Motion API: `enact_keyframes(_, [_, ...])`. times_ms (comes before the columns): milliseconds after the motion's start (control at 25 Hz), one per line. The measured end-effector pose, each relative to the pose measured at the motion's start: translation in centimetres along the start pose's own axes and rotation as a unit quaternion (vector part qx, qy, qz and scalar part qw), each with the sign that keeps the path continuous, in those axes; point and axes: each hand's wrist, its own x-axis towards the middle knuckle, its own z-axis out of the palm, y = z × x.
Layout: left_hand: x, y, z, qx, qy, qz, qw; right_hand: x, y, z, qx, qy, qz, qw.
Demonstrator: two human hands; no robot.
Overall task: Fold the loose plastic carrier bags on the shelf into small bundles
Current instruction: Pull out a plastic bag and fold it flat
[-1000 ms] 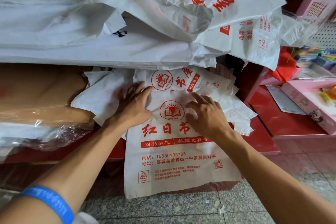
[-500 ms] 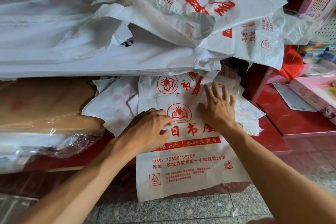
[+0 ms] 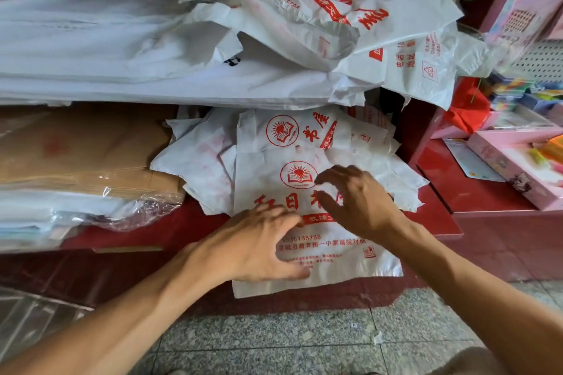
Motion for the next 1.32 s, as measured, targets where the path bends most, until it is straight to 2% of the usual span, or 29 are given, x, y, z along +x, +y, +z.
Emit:
enact_keyframes(40, [-0.2,0.3,0.7,0.028,-0.030,-0.016,0.999,-1.1,-1.2,-0.3,0.024,-0.031,-0.045,0.998])
enact_keyframes(120, [-0.3,0.3,1.5,0.067,-0.047,-0.047,0.996,-2.9,-2.6,-0.5,0.040,-0.132,-0.071,0.988])
enact_keyframes(200, [-0.4,0.0,2.0,0.070,-0.041,-0.060,0.995,-4.1,-2.6,0.1,-0.022,-0.217,-0.061,0.974])
enact_keyframes(240, [-0.5,0.0,2.1,0.059,-0.027,-0.056,0.996,-4.4,-2.3,0.4,-0.057,-0.233,-0.052,0.969])
enact_keyframes(320, [-0.5,-0.1,1.9,-0.003,0.029,-0.042,0.999,-4.5,-1.4,0.6,-0.046,-0.200,-0.038,0.978])
enact_keyframes(400, [-0.5,-0.4,1.1,-0.090,0.076,-0.050,0.992,-3.9,-0.2,0.0,0.051,-0.157,0.008,0.986])
enact_keyframes(560, [-1.0,-2.4,-0.3,-0.214,0.099,-0.142,0.961,-3.2,2.3,-1.1,0.118,-0.119,0.111,0.980])
enact_keyframes(640, [-1.1,-3.2,-0.7,-0.270,0.141,-0.183,0.935,-3.0,3.2,-1.8,0.164,-0.076,0.156,0.971])
enact_keyframes(720, [-1.1,-3.7,-1.3,-0.355,0.196,-0.215,0.888,-2.8,3.4,-2.8,0.253,-0.046,0.182,0.949])
enact_keyframes(760, [-1.0,-4.0,-1.5,-0.401,0.197,-0.220,0.867,-2.8,3.4,-3.1,0.314,-0.033,0.195,0.929])
enact_keyframes(840, [-1.0,-4.8,-1.3,-0.445,0.141,-0.220,0.857,-2.7,3.2,-3.3,0.402,-0.017,0.234,0.885])
enact_keyframes(920, [-0.9,-5.7,-0.3,-0.412,0.097,-0.249,0.871,-2.7,3.3,-2.4,0.364,-0.019,0.256,0.895])
enact_keyframes(1040, [-0.2,-6.1,0.9,-0.361,0.114,-0.300,0.876,-2.6,3.6,-1.3,0.225,-0.055,0.289,0.929])
enact_keyframes(1200, [0.3,-4.9,1.1,-0.216,0.138,-0.292,0.921,-2.3,3.7,-0.6,0.100,-0.064,0.296,0.948])
enact_keyframes(1320, [0.2,-4.2,1.5,-0.103,0.186,-0.270,0.939,-2.2,3.4,0.0,0.052,-0.056,0.302,0.950])
